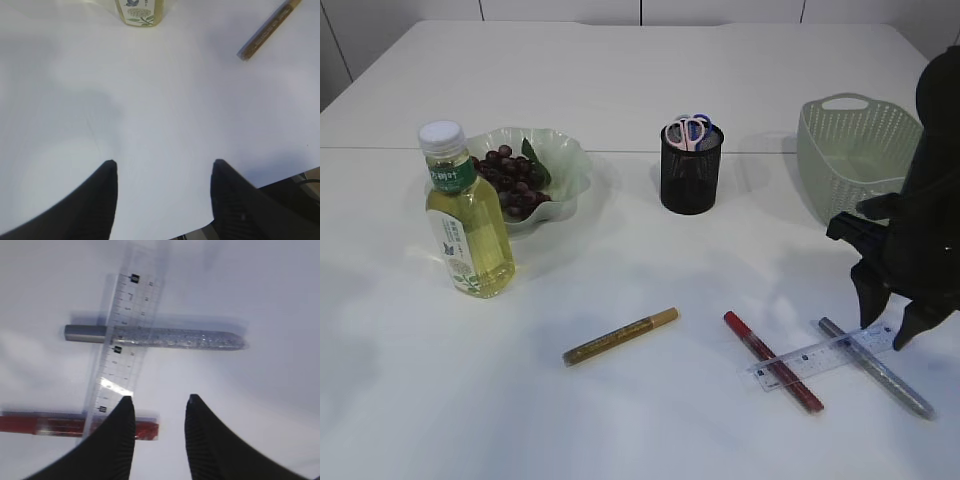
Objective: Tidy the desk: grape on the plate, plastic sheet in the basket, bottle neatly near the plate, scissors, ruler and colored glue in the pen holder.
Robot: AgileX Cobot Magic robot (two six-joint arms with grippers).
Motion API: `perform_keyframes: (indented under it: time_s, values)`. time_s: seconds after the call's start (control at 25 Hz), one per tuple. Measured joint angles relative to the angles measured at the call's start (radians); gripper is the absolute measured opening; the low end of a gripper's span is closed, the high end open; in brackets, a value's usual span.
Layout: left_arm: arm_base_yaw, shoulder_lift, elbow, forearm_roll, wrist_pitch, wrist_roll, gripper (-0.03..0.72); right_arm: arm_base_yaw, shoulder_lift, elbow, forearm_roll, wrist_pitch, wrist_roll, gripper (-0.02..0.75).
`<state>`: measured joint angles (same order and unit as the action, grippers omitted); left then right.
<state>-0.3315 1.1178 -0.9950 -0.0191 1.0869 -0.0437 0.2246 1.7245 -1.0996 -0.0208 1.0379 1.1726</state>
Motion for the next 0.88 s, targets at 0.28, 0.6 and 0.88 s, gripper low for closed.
perform_keyframes:
  time_s: [0.28, 0.6, 0.88]
  values:
    - [0.000, 0.000, 0.000, 0.000, 0.000, 0.000, 0.435, 0.000, 0.009, 0.004, 0.068, -0.123, 0.002, 0.290]
    - [0.000, 0.000, 0.000, 0.000, 0.000, 0.000, 0.435, 0.000, 0.055, 0.005, 0.107, -0.162, 0.002, 0.315]
    - [0.000, 0.000, 0.000, 0.000, 0.000, 0.000, 0.435, 0.000, 0.100, 0.005, 0.134, -0.163, -0.014, 0.318]
